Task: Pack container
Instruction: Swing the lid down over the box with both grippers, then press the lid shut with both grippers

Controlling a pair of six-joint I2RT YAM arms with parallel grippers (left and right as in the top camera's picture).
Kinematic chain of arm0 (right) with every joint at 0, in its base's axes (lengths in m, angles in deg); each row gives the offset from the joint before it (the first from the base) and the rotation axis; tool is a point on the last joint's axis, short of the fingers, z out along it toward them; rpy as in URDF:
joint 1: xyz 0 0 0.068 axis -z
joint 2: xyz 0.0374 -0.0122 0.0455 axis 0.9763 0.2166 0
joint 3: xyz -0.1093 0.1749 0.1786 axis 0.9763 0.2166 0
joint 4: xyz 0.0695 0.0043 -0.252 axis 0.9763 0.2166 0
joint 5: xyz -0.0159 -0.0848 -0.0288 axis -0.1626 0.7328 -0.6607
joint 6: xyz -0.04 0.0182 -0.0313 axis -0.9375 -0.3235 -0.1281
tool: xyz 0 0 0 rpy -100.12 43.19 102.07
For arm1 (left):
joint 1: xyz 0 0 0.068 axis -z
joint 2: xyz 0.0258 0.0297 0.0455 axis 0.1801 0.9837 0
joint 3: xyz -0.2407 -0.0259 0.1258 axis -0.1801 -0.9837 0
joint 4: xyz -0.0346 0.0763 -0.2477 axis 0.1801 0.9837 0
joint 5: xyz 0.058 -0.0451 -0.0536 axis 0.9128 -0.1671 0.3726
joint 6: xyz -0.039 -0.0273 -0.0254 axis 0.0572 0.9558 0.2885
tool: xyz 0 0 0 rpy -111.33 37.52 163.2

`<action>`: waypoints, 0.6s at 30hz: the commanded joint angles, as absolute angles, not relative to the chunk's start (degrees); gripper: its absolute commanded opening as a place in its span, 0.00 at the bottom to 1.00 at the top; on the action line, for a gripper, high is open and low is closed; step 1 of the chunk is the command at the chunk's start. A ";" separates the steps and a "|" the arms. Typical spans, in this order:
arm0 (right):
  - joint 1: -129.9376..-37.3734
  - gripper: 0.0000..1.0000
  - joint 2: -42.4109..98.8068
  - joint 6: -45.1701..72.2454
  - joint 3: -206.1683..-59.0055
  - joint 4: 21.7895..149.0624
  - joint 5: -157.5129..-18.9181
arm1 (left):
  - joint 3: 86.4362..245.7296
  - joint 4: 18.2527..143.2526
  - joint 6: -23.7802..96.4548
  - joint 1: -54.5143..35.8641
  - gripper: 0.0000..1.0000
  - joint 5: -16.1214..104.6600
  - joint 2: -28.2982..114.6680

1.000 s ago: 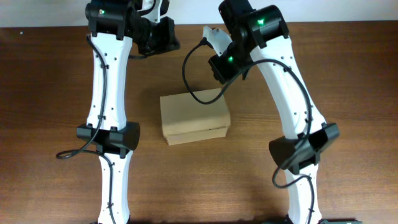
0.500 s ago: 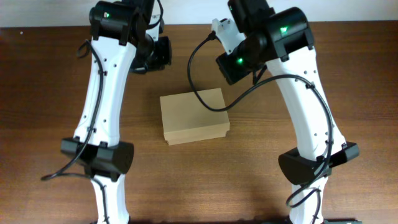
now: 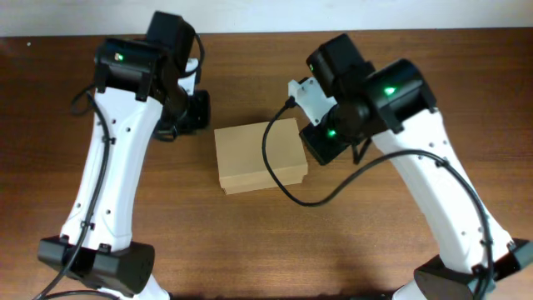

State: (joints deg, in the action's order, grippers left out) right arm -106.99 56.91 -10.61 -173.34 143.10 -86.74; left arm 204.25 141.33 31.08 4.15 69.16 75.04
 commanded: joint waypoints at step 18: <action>-107.01 0.04 60.05 -5.81 -145.08 119.25 -90.96 | 174.48 122.66 29.14 7.25 0.02 63.74 76.05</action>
State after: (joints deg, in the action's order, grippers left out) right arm -106.94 59.44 -7.38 -148.51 121.15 -89.28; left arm 177.19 123.80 29.83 7.30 64.75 76.11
